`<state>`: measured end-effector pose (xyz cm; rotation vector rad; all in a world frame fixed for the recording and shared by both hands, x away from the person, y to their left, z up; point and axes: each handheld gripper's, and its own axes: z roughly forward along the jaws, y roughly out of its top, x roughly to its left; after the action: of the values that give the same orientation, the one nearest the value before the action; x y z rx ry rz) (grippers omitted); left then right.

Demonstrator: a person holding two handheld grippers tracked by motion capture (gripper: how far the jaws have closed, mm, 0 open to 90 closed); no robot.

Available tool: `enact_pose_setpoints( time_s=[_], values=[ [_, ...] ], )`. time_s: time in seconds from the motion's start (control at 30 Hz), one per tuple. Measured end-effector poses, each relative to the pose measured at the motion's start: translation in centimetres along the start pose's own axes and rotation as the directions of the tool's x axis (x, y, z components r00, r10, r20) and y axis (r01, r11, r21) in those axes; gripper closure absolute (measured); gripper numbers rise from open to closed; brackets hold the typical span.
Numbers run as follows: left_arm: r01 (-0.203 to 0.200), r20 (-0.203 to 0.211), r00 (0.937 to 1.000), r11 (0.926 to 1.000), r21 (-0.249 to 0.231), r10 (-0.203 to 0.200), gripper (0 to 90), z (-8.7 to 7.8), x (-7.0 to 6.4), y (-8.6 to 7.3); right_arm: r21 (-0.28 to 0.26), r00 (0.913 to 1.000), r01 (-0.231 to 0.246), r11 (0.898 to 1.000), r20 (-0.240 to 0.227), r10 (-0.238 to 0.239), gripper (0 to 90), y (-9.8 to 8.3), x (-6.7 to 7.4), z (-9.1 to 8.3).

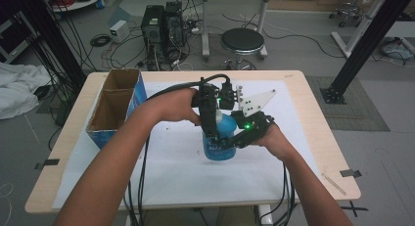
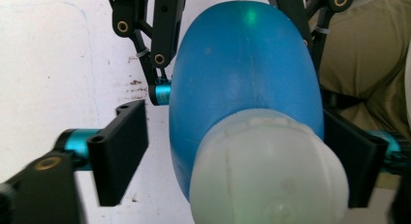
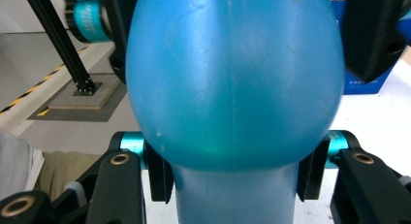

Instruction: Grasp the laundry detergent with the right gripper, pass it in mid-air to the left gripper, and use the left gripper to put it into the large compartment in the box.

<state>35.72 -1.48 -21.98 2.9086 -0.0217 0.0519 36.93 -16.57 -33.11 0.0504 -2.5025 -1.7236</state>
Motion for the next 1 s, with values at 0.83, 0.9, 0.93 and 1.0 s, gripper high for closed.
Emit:
enact_pose_setpoints(
  time_s=[0.83, 0.9, 0.93, 1.0],
  values=[
    [-0.026, 0.015, 0.9995, 0.9996, -0.005, 0.026, 35.9, 0.03, -0.28, 0.09, -0.003, 1.0, 0.002, 1.0, -0.006, -0.002, 44.4, 0.1, -0.01, 0.17],
    [-0.034, 0.017, 0.9993, 0.9994, -0.007, 0.034, 37.0, -0.02, -0.35, 0.12, -0.002, 1.0, 0.002, 1.0, -0.007, -0.002, 44.5, 0.09, 0.0, 0.12],
    [-0.034, 0.018, 0.9992, 0.9994, -0.006, 0.034, 37.1, 0.0, -0.36, 0.12, -0.001, 1.0, 0.001, 1.0, -0.009, -0.001, 44.5, 0.1, 0.01, 0.12],
    [-0.038, 0.02, 0.9991, 0.9993, -0.001, 0.038, 37.2, 0.04, -0.43, 0.13, 0.001, 1.0, 0.004, 1.0, -0.008, -0.004, 44.5, 0.1, 0.04, 0.18]
  ],
)
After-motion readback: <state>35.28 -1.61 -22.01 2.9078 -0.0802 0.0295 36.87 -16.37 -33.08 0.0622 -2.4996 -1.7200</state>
